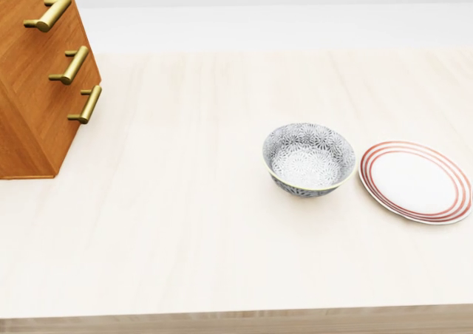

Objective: Put the bowl on top of the cabinet.

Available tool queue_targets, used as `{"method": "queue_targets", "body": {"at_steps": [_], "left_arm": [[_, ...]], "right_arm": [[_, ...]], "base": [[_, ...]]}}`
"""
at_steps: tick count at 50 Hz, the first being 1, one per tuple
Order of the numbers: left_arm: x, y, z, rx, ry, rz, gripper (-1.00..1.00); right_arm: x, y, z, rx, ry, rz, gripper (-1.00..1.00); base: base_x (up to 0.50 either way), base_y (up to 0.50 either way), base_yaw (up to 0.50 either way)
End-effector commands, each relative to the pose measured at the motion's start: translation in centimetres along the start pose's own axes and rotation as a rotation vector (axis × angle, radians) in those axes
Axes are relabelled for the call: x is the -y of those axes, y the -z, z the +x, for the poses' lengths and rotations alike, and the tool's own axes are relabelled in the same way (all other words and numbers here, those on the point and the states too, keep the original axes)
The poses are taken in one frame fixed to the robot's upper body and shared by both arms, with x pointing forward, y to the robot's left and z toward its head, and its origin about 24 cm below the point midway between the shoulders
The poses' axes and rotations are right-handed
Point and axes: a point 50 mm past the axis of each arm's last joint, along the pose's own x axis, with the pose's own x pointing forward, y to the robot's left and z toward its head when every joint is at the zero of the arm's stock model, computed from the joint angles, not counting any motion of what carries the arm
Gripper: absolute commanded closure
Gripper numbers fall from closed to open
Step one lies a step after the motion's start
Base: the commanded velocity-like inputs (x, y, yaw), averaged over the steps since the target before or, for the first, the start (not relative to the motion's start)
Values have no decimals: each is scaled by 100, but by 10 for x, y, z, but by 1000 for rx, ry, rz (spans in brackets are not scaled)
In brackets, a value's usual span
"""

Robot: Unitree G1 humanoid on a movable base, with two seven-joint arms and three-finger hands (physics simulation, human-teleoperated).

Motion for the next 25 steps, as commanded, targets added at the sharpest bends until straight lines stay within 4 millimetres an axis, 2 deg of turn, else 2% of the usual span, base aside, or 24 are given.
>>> {"method": "queue_targets", "body": {"at_steps": [1, 25], "left_arm": [[2, -8, -1, 28, 28, -24, -100], [4, -6, -2, 19, 36, -28, -100]], "right_arm": [[-5, -8, -1, 38, -33, -33, -100], [-7, -7, -2, 31, -43, -43, -100]], "base": [[0, 50, 0], [0, 50, 0]]}}
